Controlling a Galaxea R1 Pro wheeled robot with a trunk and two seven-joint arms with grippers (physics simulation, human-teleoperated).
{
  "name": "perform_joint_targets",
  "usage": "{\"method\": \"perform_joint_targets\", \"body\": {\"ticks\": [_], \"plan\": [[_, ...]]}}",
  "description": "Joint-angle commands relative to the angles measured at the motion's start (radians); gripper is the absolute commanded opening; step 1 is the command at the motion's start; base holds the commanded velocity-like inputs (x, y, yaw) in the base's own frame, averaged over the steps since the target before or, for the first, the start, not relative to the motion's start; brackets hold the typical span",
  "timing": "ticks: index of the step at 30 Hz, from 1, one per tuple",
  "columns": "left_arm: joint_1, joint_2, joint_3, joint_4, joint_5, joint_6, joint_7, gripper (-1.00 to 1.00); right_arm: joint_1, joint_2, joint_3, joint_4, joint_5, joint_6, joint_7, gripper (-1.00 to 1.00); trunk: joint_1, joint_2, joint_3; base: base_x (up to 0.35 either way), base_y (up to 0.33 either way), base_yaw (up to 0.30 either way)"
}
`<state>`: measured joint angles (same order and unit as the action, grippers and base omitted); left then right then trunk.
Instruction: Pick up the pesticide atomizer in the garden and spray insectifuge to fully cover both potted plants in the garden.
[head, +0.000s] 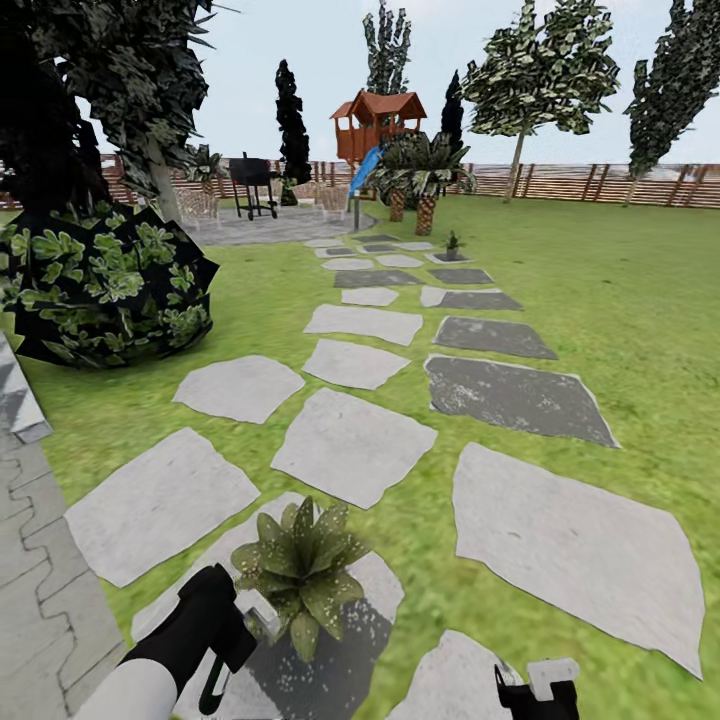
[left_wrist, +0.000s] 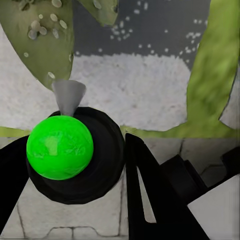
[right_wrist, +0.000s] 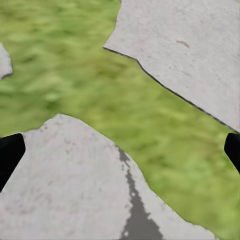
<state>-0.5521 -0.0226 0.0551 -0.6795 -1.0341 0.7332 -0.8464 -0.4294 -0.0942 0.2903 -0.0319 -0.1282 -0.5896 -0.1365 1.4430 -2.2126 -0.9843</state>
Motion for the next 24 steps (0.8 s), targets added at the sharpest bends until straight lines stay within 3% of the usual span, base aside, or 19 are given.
{"method": "perform_joint_targets", "body": {"ticks": [1,4,9,20,24], "plan": [[0.001,-0.001,0.006,-0.001,-0.008,0.003,-0.008,-1.0,0.0,0.0,0.009,0.0,-0.01,-0.003,-0.002,1.0,0.0,0.0,-0.001,0.0,0.0,0.264],[0.003,-0.001,0.008,-0.001,-0.005,0.0,-0.008,-1.0,0.0,-0.001,0.009,0.001,-0.01,-0.003,-0.002,1.0,0.0,0.0,-0.001,0.0,0.0,0.274],[0.003,0.0,0.006,-0.001,0.027,-0.001,-0.007,-1.0,0.0,-0.002,0.009,0.002,-0.01,-0.003,-0.004,1.0,0.0,0.0,-0.001,0.0,-0.083,0.278],[0.003,-0.001,0.006,-0.003,0.028,-0.001,-0.006,-1.0,0.0,-0.002,0.009,0.003,-0.009,-0.003,-0.003,1.0,0.0,0.0,-0.001,0.0,-0.272,0.17],[0.003,-0.001,0.007,-0.003,0.028,-0.001,-0.006,-1.0,0.0,-0.002,0.009,0.003,-0.01,-0.003,-0.003,1.0,0.0,0.0,-0.001,0.0,-0.092,0.273]]}}
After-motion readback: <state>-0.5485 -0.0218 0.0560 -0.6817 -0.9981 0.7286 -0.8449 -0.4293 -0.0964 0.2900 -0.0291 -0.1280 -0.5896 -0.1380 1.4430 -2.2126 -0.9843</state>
